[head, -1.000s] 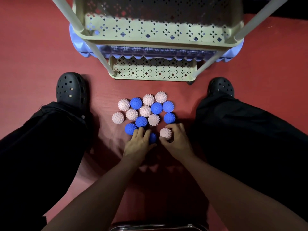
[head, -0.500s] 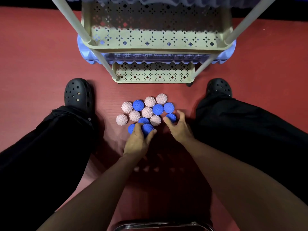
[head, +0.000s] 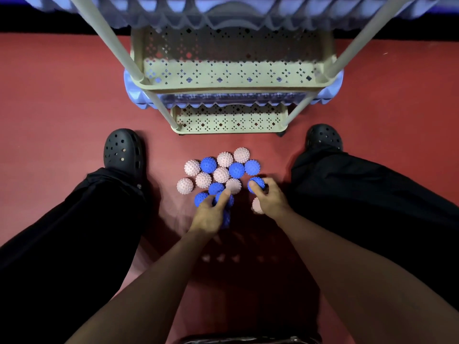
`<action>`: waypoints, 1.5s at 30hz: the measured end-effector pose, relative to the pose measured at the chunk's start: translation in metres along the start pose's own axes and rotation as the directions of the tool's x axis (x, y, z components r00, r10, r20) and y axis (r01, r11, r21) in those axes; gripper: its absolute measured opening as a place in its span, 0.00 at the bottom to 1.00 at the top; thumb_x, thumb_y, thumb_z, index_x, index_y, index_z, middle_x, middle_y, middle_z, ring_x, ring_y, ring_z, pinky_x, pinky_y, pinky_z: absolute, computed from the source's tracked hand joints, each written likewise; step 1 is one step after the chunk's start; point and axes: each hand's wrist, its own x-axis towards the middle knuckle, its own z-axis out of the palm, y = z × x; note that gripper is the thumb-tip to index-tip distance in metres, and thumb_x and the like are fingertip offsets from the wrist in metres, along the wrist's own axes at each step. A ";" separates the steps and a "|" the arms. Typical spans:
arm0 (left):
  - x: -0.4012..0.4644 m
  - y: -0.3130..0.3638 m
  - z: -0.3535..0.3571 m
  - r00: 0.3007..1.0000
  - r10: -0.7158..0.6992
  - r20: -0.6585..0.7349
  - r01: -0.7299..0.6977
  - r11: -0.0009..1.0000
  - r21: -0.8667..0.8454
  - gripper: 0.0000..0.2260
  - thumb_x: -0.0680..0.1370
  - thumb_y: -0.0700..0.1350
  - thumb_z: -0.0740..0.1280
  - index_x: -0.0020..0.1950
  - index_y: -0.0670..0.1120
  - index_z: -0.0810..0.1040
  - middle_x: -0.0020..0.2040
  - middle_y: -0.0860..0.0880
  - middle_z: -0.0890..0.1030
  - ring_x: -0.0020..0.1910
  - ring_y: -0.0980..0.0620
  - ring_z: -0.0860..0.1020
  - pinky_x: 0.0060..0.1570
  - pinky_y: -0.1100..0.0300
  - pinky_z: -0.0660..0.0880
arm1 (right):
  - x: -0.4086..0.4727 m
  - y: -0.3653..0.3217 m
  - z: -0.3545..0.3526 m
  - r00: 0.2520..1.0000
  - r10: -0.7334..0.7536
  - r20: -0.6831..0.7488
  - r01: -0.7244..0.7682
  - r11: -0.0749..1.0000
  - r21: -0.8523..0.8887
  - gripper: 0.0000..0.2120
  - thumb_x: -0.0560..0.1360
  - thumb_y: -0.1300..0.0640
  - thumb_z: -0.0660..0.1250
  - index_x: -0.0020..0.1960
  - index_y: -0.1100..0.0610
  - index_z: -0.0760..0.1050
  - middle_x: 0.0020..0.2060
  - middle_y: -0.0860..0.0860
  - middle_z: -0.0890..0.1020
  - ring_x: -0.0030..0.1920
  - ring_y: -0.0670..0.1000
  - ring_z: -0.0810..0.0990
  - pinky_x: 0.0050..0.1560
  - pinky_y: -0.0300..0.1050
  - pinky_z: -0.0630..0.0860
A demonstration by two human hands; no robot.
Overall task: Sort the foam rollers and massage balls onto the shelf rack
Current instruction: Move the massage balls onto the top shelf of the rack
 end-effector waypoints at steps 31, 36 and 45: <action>-0.474 0.400 -0.105 0.573 0.804 -0.158 -0.813 0.531 -0.240 0.25 0.80 0.69 0.53 0.57 0.50 0.75 0.38 0.50 0.74 0.28 0.55 0.70 0.32 0.58 0.68 | -0.447 -0.385 -0.245 0.652 -0.745 -0.141 0.696 0.515 0.500 0.19 0.80 0.38 0.63 0.59 0.53 0.77 0.56 0.54 0.81 0.53 0.55 0.81 0.48 0.55 0.83; -0.526 0.466 -0.116 0.423 0.878 -0.222 -0.905 0.400 -0.141 0.20 0.80 0.69 0.55 0.58 0.55 0.73 0.46 0.50 0.77 0.38 0.52 0.74 0.39 0.58 0.71 | -0.500 -0.452 -0.290 0.462 -0.848 -0.261 0.881 0.404 0.245 0.19 0.80 0.41 0.64 0.61 0.55 0.76 0.46 0.53 0.82 0.43 0.49 0.80 0.47 0.47 0.78; -0.561 0.596 -0.159 -0.121 0.970 -0.213 -0.761 0.047 0.647 0.22 0.81 0.64 0.59 0.61 0.48 0.75 0.53 0.45 0.78 0.56 0.43 0.74 0.58 0.44 0.72 | -0.527 -0.566 -0.353 0.030 -0.944 -0.329 0.892 0.174 -0.417 0.21 0.78 0.41 0.67 0.66 0.51 0.74 0.58 0.48 0.79 0.59 0.50 0.76 0.62 0.49 0.73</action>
